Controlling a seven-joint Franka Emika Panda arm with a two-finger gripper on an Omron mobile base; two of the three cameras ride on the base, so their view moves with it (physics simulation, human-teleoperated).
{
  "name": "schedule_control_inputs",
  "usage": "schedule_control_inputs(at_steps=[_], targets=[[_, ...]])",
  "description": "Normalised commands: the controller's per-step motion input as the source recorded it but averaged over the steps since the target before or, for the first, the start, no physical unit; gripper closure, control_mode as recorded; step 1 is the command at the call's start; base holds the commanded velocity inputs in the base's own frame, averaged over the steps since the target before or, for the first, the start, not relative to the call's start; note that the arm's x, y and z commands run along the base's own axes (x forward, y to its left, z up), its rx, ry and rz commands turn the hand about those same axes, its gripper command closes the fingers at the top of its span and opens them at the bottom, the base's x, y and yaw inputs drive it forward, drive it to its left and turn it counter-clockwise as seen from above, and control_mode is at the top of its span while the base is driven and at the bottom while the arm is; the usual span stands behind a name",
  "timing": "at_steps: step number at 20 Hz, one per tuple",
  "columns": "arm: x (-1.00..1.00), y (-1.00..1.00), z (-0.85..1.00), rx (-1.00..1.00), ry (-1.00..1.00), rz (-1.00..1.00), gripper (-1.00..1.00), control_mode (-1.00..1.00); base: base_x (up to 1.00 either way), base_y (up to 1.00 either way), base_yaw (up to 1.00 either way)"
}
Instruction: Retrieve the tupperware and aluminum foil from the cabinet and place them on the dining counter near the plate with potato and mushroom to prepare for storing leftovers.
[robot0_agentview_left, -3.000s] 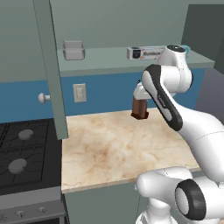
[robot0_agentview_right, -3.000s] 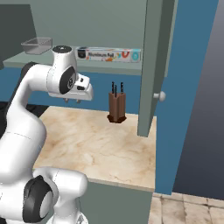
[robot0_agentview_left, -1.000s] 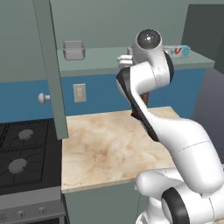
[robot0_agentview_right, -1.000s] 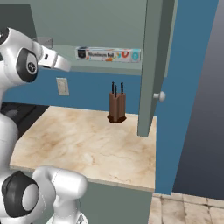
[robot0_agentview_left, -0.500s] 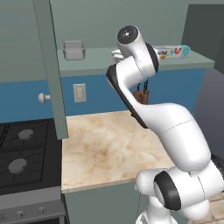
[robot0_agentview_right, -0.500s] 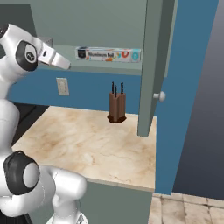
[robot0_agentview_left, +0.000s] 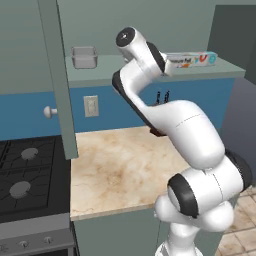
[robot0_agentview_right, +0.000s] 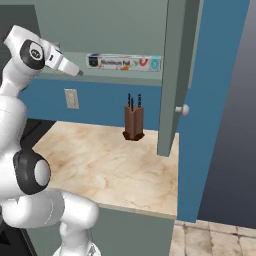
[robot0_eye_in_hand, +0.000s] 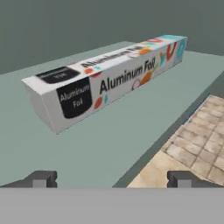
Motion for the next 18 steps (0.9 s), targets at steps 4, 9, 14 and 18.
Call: schedule_control_inputs(at_steps=[4,9,14,18], targets=[[0.45,0.19,0.05,0.0,0.01,-0.16,-1.0,-1.0,0.0,0.0,0.0],[0.44,0.15,0.0,-0.01,0.01,-0.15,-1.0,-1.0,0.0,0.0,0.0],[0.39,0.0,0.0,0.0,0.0,-0.13,-1.0,-1.0,0.0,0.0,0.0],[0.37,0.0,0.0,0.0,0.0,-0.12,-1.0,-1.0,0.0,0.0,0.0]])
